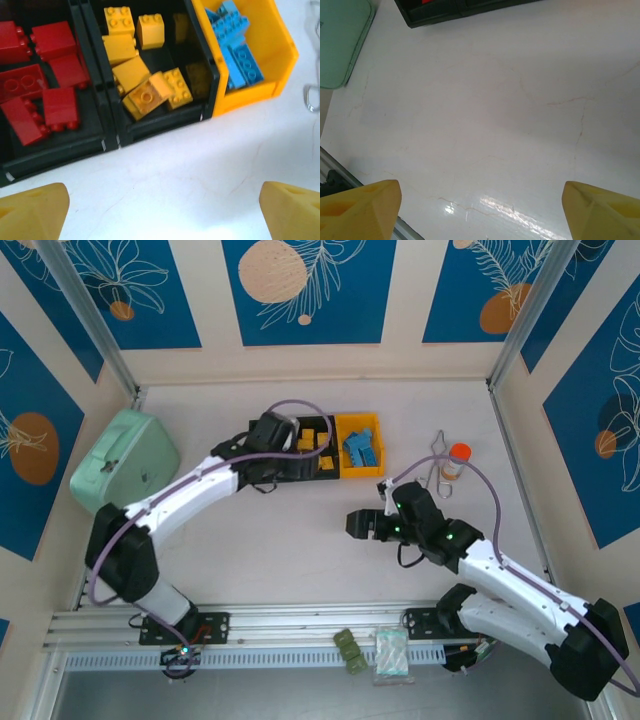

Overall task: Sort the legos into containers by color
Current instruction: Reset both arms

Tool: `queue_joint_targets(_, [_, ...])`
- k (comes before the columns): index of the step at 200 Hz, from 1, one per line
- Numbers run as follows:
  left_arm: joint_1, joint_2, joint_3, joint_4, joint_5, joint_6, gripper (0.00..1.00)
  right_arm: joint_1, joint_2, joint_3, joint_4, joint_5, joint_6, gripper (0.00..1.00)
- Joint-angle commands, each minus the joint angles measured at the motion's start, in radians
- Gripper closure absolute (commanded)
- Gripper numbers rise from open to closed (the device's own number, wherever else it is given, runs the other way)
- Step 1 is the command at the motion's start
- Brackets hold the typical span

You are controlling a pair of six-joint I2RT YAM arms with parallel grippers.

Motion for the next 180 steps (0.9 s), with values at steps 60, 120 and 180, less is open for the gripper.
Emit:
queue_joint_targets(60, [0.137, -0.441, -0.363, 0.093, -0.15, 0.133, 0.01, -0.038, 0.147, 0.19, 0.012, 0.133, -0.133, 0.01])
queue_joint_targets(120, [0.274, -0.519, -0.596, 0.334, -0.517, 0.242, 0.01, -0.116, 0.174, 0.069, 0.332, 0.71, -0.355, 0.01])
queue_joint_targets(180, [0.478, -0.296, -0.812, 0.94, -0.473, 0.392, 0.01, -0.337, 0.266, -0.092, 0.668, 0.751, -0.483, 0.01])
